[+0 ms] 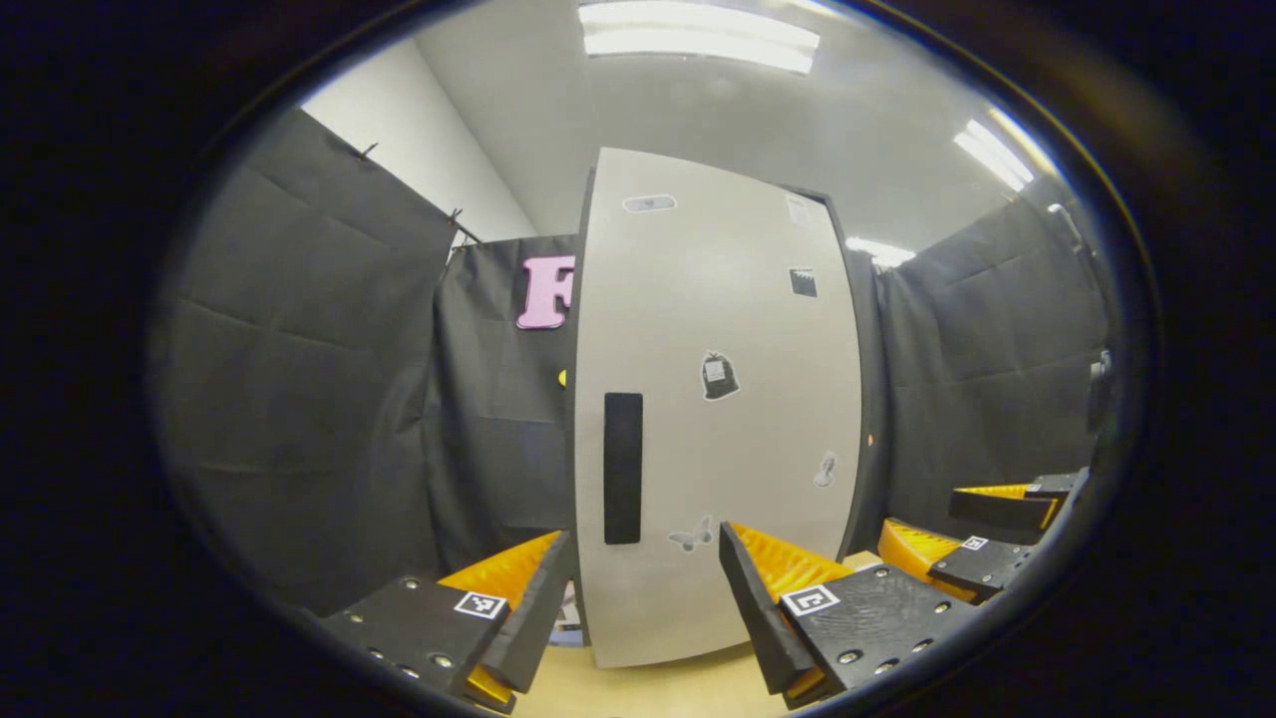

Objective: Open the cabinet door with the right hand, grasp the bottle in the cabinet with the left hand and place it on the coaster, then close the cabinet door with the right hand.

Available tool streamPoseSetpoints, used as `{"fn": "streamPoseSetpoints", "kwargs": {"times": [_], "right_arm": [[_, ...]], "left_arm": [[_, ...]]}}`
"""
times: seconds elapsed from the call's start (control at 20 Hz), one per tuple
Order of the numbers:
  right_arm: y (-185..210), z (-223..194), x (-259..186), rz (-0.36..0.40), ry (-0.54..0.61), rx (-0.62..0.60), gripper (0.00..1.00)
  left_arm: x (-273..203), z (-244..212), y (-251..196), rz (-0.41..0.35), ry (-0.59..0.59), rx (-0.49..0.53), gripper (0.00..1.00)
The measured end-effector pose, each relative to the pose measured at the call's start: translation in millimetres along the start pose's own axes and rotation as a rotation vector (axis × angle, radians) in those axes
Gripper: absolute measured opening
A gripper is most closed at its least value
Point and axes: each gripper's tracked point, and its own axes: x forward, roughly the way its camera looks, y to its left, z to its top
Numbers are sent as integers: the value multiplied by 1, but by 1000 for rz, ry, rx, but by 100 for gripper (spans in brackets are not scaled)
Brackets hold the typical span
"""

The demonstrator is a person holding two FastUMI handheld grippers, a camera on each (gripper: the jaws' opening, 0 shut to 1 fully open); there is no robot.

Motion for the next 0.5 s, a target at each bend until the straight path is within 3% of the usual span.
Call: {"fn": "streamPoseSetpoints", "kwargs": {"times": [0.2,0.3,0.35,0.5], "right_arm": [[0,-2,1,-5,7,-3,95],[0,-2,2,-8,8,-3,95],[-1,-3,2,-10,10,-3,95],[-1,-5,1,-12,15,1,95]], "left_arm": [[3,-4,-1,0,5,-4,89],[5,-5,2,5,7,4,84],[6,-6,1,0,4,0,89],[9,-5,1,-8,2,-7,89]]}}
